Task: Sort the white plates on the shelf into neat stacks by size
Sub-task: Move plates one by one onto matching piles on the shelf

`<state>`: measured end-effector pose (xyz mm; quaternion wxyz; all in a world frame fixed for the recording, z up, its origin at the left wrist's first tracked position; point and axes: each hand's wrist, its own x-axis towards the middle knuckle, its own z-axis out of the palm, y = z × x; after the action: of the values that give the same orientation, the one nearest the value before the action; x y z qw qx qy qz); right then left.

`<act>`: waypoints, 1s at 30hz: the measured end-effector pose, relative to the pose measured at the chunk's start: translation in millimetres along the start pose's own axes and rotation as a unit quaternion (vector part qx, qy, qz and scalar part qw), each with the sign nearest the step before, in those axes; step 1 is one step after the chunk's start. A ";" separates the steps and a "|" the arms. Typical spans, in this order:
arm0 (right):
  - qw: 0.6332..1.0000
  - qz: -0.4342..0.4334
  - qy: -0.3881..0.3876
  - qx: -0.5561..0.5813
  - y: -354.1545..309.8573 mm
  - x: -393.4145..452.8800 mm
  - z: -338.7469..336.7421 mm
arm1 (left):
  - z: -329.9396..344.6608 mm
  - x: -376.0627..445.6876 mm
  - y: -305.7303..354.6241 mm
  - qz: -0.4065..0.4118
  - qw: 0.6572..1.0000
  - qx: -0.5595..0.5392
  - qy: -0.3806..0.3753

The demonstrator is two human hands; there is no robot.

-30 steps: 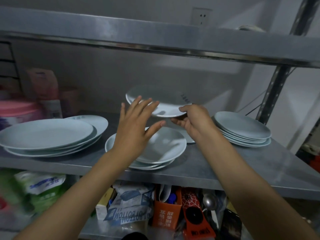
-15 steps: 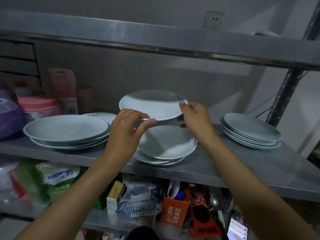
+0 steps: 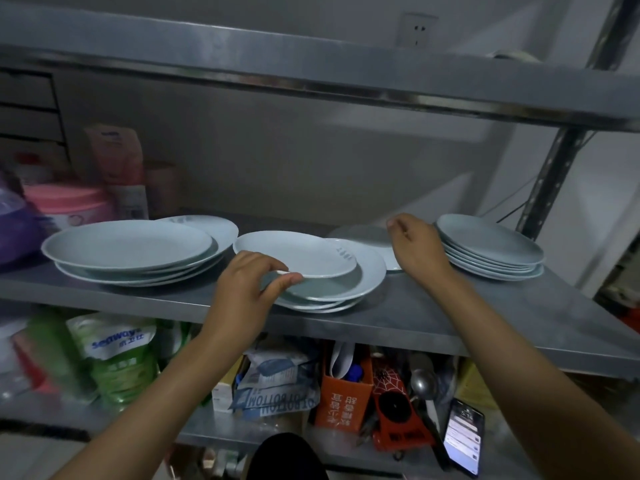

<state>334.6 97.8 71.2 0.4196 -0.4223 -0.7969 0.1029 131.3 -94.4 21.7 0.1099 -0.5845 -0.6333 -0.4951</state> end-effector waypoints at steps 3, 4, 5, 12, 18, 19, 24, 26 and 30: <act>1.000 0.000 -0.008 0.001 0.7 -2.1 3.5 | 0.7 -4.9 -3.2 -0.003 1.000 0.007 -0.014; 1.000 0.000 -0.011 0.002 0.4 -2.7 4.2 | 0.7 -6.7 -3.9 -0.003 1.000 0.007 -0.019; 1.000 0.003 -0.015 0.005 -0.3 -3.2 4.8 | 0.8 -7.7 -4.3 -0.004 1.000 0.007 -0.023; 0.999 0.018 -0.021 0.022 -1.4 -6.4 4.6 | 0.2 -11.2 -8.3 -0.008 0.998 0.012 -0.065; 1.000 0.015 -0.019 0.018 -0.1 -7.9 5.5 | -0.2 -8.4 -11.1 -0.006 0.993 0.089 -0.079; 1.000 0.015 -0.018 0.018 0.4 -8.1 5.8 | -0.4 -7.0 -9.1 -0.007 0.993 0.094 -0.074; 0.999 0.019 -0.015 0.024 5.0 -7.5 6.8 | 2.3 6.9 3.2 0.003 0.995 0.079 -0.064; 0.999 0.020 -0.018 0.017 6.8 -6.0 5.0 | 6.4 14.2 13.4 0.006 0.996 0.063 -0.059; 0.998 -0.016 -0.040 -0.053 9.9 -0.3 1.8 | 19.3 25.5 31.3 0.021 0.997 0.048 -0.056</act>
<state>339.1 104.0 64.7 0.3656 -0.4272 -0.8239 0.0704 158.9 -69.2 46.3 0.1128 -0.6185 -0.6492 -0.4282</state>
